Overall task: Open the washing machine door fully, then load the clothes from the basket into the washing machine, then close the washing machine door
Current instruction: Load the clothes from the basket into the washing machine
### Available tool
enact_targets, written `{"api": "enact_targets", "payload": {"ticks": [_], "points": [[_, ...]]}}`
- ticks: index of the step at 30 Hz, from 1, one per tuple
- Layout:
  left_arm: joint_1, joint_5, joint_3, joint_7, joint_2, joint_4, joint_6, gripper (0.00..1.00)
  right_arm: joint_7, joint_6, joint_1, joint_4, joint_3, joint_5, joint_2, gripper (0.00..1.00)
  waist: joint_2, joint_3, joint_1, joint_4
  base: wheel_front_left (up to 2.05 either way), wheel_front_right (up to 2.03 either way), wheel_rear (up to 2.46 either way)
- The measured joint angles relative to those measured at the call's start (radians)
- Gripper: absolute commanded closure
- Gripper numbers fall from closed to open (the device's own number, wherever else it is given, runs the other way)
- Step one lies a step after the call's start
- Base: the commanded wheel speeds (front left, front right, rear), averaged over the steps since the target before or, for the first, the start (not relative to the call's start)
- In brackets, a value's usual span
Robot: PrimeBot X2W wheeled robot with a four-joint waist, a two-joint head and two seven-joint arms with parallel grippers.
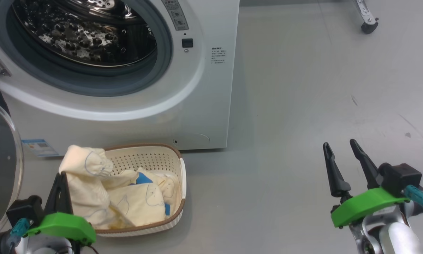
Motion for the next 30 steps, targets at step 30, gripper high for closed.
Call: {"api": "enact_targets", "payload": {"ticks": [30], "points": [[0.021, -0.012, -0.006, 0.018, 0.015, -0.055, 0.033, 1.0, 0.009, 0.0, 0.015, -0.014, 0.014, 0.001, 0.0, 0.0, 0.0, 0.009, 0.0, 0.001, 0.0, 0.0, 0.0]]}}
